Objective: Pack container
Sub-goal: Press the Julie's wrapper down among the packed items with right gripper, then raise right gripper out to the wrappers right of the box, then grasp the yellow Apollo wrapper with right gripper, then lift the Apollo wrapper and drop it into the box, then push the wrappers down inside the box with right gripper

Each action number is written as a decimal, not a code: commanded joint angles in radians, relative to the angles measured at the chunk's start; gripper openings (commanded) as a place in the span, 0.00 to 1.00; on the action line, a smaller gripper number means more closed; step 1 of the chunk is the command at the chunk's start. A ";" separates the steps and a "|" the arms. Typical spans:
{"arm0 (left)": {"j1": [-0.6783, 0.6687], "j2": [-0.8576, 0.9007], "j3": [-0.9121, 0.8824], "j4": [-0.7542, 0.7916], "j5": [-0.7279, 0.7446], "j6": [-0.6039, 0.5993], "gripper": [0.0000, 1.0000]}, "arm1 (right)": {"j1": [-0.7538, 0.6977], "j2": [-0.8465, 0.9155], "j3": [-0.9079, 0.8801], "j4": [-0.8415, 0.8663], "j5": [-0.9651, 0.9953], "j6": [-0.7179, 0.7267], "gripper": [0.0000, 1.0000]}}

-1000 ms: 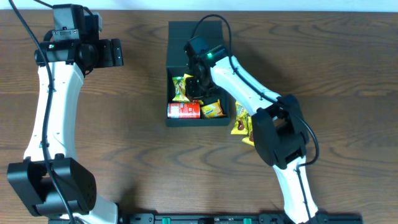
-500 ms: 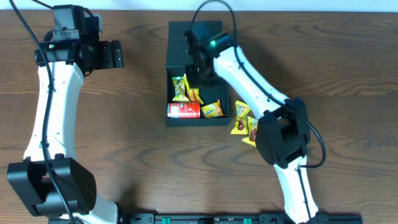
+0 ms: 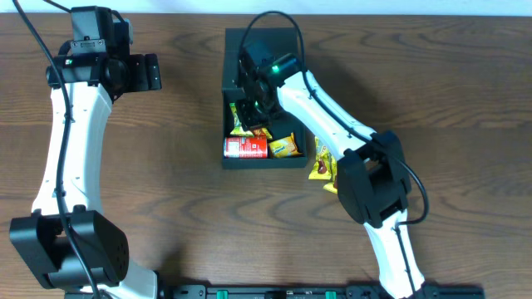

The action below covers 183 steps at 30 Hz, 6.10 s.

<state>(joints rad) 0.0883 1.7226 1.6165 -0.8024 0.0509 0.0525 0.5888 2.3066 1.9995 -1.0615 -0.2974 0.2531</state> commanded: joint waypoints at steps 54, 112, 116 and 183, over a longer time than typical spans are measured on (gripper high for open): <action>0.005 0.010 0.008 -0.003 0.002 0.004 0.95 | -0.067 -0.167 0.183 -0.138 0.235 -0.094 0.02; 0.005 0.010 0.008 0.022 0.024 -0.008 0.95 | -0.386 -0.225 -0.524 0.108 -0.014 -0.312 0.02; 0.005 0.010 0.008 0.022 0.025 -0.008 0.95 | -0.397 -0.225 -0.488 0.093 -0.024 -0.299 0.01; 0.005 0.010 0.008 0.021 0.028 -0.004 0.95 | -0.221 0.014 -0.006 0.076 -0.121 -0.307 0.43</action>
<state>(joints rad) 0.0883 1.7226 1.6165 -0.7811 0.0753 0.0521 0.3592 2.3180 1.9923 -0.9947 -0.4469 -0.0998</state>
